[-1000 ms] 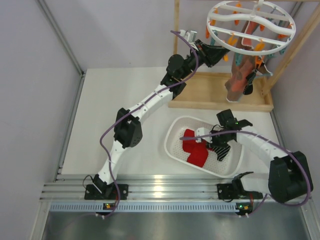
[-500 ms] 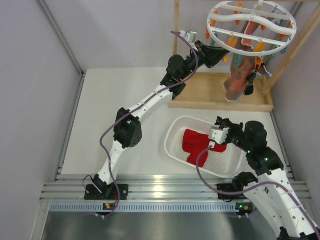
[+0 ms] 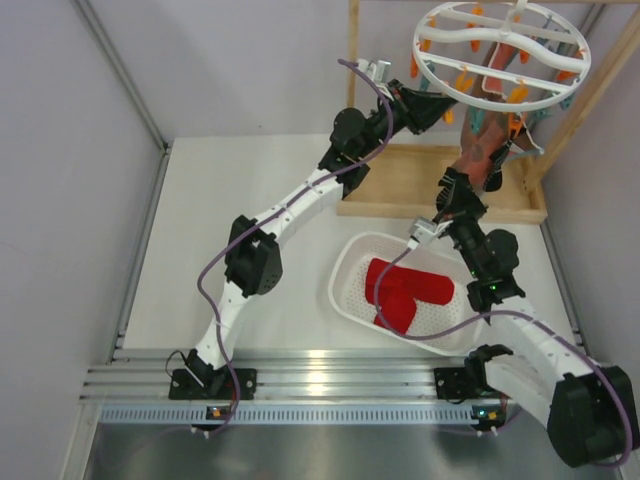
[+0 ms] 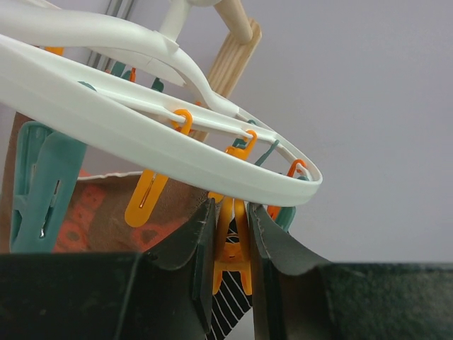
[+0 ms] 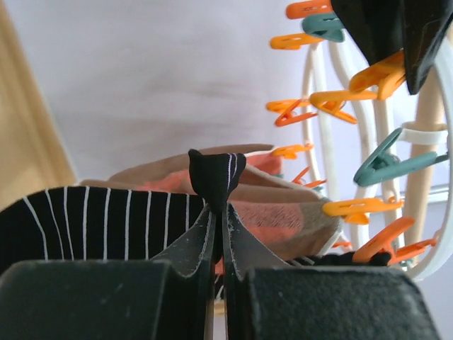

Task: Clip the socks to the hanger
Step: Pick up the sock from the bin, then clamp the sock onto the hanger.

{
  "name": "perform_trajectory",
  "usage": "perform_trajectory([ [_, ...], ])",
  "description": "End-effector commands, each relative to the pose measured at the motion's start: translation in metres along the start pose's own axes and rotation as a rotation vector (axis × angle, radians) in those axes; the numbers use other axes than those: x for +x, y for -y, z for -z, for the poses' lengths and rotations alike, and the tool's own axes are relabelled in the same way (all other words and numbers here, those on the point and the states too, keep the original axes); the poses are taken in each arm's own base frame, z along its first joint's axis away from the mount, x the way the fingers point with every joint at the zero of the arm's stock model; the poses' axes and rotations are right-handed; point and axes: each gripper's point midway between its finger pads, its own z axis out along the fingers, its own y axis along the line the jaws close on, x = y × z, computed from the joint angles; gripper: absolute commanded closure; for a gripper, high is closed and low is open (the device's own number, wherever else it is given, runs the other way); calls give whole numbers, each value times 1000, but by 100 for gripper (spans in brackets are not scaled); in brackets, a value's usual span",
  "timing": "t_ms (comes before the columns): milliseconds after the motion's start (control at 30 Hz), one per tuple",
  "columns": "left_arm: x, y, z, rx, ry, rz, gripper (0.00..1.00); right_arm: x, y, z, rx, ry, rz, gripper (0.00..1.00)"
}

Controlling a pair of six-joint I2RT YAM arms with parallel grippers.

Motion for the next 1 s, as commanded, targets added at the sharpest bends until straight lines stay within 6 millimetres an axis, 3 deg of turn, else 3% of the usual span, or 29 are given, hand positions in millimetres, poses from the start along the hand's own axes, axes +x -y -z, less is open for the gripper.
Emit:
perform_trajectory([
  [0,-32,36,0,76,30,-11,100,-6,94,-10,349,27,119,100],
  [33,-32,37,-1,76,28,-7,100,-8,114,-8,429,40,147,100],
  [67,-31,37,0,76,23,-4,100,-6,106,-17,421,44,156,100],
  [133,-28,35,0,72,13,7,100,-8,114,-20,465,62,208,100],
  [167,-28,36,0,74,10,9,100,-12,127,-16,526,72,226,100],
  [200,-27,36,0,75,8,11,100,-13,121,-23,515,85,234,100],
  [467,-22,30,1,54,-8,17,100,-21,138,-38,525,123,278,100],
  [700,-21,27,0,41,-8,18,100,-25,128,-47,456,145,310,100],
  [867,-24,29,-1,45,2,22,100,-23,105,-50,374,148,328,100],
  [967,-23,29,-1,46,-1,26,100,-21,100,-50,381,141,352,100],
])
